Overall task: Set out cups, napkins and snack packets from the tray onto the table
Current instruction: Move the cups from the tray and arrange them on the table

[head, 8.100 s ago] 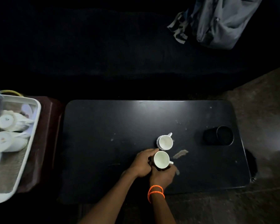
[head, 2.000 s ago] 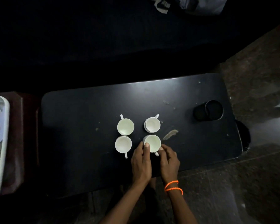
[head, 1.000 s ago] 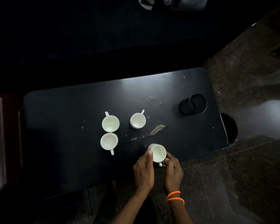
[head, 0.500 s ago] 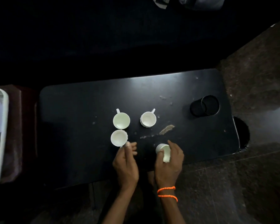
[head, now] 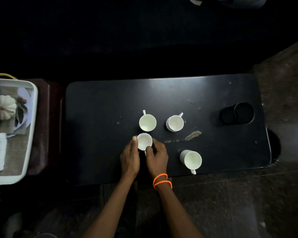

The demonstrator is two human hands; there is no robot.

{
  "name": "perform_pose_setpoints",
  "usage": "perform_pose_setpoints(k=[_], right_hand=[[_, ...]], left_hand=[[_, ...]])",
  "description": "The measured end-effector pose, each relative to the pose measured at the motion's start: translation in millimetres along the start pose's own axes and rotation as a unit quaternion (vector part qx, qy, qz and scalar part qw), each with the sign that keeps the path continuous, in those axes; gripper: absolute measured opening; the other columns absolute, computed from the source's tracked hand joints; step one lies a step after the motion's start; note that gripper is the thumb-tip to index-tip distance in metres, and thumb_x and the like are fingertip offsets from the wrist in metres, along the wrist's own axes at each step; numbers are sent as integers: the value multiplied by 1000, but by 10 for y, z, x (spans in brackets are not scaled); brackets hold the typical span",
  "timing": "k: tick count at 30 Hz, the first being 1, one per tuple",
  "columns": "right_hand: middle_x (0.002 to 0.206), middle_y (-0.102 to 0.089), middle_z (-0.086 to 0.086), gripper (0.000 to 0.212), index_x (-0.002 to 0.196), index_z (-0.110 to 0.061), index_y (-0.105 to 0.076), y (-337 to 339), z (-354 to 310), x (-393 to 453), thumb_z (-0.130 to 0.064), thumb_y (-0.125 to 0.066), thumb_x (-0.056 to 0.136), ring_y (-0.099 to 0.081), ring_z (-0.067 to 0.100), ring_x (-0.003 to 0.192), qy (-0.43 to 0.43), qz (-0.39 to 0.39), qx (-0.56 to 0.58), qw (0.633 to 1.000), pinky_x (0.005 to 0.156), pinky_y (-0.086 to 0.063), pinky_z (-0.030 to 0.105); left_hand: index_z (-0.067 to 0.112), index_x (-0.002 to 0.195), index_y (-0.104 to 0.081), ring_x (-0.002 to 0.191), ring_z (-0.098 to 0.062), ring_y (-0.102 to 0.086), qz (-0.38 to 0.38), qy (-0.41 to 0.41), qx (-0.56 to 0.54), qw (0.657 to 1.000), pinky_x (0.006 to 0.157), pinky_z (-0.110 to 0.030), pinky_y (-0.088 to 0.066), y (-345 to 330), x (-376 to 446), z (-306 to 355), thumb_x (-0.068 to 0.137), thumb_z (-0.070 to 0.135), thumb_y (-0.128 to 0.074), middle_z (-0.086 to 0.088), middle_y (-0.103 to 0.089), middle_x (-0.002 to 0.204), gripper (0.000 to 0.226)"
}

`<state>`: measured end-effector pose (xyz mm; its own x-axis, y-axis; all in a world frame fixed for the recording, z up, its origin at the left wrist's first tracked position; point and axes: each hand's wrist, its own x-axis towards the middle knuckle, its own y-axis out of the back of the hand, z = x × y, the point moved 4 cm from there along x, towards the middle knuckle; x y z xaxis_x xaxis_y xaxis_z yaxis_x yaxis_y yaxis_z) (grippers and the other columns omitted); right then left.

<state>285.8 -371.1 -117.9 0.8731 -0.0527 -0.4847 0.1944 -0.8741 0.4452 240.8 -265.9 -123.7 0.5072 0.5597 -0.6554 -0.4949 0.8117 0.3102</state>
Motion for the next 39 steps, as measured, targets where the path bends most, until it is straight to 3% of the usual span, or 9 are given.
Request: perform_pose_setpoints(k=[6,10,12,23,27,30,32,36,39], right_hand=[[120,-66,3,42,121,-11,-71,150,156,-269,3,-61,83,-53,-21,102,-30,39,28,998,83,-34,-6],[118,-65,5,42,119,-7,-71,250,311,-452,10,-61,82,-55,-22,102,-44,63,32,997,81,-36,-6],[119,-66,8,42,118,-5,-71,270,365,-506,12,-61,81,-58,-13,102,-50,66,29,996,81,-36,-6],[119,-66,8,43,119,-4,-70,268,464,-586,12,-63,79,-58,-2,107,-24,39,-1,999,86,-36,-4],[121,-64,9,42,119,-3,-69,265,473,-570,10,-64,80,-60,10,109,-11,30,-11,999,86,-36,-5],[123,-63,9,43,125,-1,-67,290,438,-483,0,-63,82,-61,16,109,-3,46,-9,999,86,-36,-5],[121,-64,8,44,125,-3,-67,332,369,-355,-7,-59,82,-61,12,106,6,69,2,998,86,-36,-4],[114,-64,3,41,123,-6,-68,387,153,26,-9,-58,83,-57,-16,95,32,89,29,995,83,-37,-4],[116,-66,-2,41,127,-11,-68,303,-19,316,-13,-59,87,-59,-5,97,22,51,25,998,81,-37,-5]], left_hand=[[28,133,-67,119,-18,-68,-11,-19,43,999,109,-41,-48,-40,-256,-102,105,54,-34,5,-70,132,51],[24,130,-70,117,-4,-62,-4,-34,81,996,93,-5,-40,-63,-440,-220,106,48,-37,5,-72,129,47],[21,130,-70,116,0,-59,-2,-40,89,995,88,5,-33,-68,-511,-271,106,43,-40,4,-72,130,44],[20,130,-71,116,1,-58,24,-41,104,993,89,7,-31,-39,-564,-481,106,39,-43,4,-71,131,41],[22,131,-70,116,2,-57,22,-35,88,995,92,2,-35,-39,-541,-504,106,41,-41,5,-70,132,42],[17,134,-66,123,-12,-62,35,-31,56,997,109,-32,-48,11,-431,-487,107,40,-40,0,-68,137,45],[15,137,-64,127,-21,-62,50,-21,30,998,110,-48,-48,68,-290,-437,106,46,-39,-4,-65,140,50],[17,139,-62,134,-19,-58,41,-33,-11,999,112,-50,-46,117,49,-134,90,74,-30,-2,-63,143,81],[17,142,-59,138,-17,-55,5,-58,-14,998,114,-49,-45,52,271,158,87,78,-30,-1,-60,148,87]])
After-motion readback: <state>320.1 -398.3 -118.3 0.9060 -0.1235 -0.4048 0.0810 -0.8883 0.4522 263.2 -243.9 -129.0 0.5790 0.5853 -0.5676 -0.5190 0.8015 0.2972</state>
